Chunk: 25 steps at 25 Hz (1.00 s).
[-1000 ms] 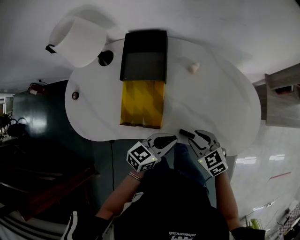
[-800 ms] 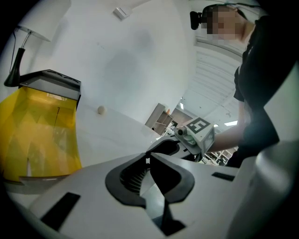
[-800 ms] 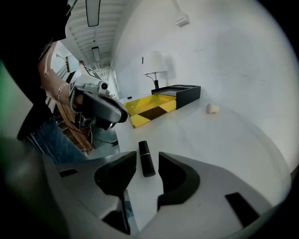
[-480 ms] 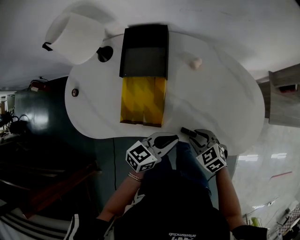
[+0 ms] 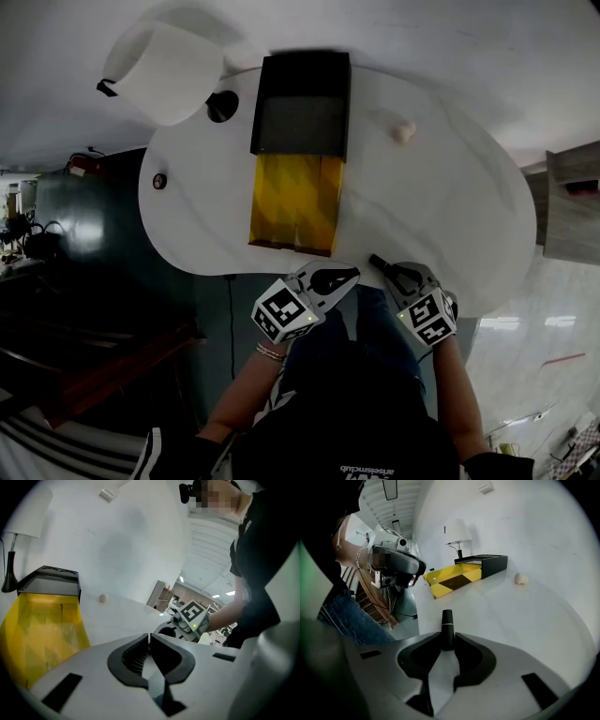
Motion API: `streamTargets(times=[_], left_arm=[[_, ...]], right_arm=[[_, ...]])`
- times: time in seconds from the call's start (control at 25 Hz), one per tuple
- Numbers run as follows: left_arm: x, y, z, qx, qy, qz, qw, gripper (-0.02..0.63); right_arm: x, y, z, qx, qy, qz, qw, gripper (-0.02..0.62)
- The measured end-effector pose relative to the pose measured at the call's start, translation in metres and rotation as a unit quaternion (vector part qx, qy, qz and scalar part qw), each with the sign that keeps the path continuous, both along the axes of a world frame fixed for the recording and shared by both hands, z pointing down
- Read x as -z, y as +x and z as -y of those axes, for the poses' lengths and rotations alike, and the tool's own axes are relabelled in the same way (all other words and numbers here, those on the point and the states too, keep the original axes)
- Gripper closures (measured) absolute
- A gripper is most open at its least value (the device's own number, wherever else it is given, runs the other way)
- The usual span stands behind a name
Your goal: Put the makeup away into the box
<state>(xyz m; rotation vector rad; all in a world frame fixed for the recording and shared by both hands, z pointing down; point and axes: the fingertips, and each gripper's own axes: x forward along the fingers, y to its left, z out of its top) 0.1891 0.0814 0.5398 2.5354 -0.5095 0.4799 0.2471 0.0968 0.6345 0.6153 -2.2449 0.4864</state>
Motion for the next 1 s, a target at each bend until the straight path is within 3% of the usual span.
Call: streamTargets(times=[0.24, 0.56, 0.68, 0.84, 1.0], left_arm=[[-0.002, 0.001, 0.005, 0.001, -0.008, 0.004, 1.0000, 0.586], [0.009, 0.006, 0.006, -0.032, 0.024, 0.015, 0.9991, 0.588], [0.010, 0.004, 0.010, -0.016, 0.029, 0.031, 0.9990, 0.589], [0.020, 0.005, 0.015, 0.009, 0.033, 0.024, 0.9991, 0.588], [0.030, 0.001, 0.020, 0.032, 0.046, 0.031, 0.9980, 0.589]], right_arm=[[0.012, -0.002, 0.004, -0.014, -0.021, 0.044, 0.999, 0.491], [0.040, -0.001, 0.024, -0.019, 0.003, 0.073, 0.997, 0.491], [0.054, -0.001, 0.033, -0.015, 0.017, 0.083, 0.996, 0.491], [0.073, 0.002, 0.044, -0.007, 0.038, 0.091, 0.995, 0.491], [0.093, 0.001, 0.049, 0.026, 0.069, 0.083, 0.994, 0.491]])
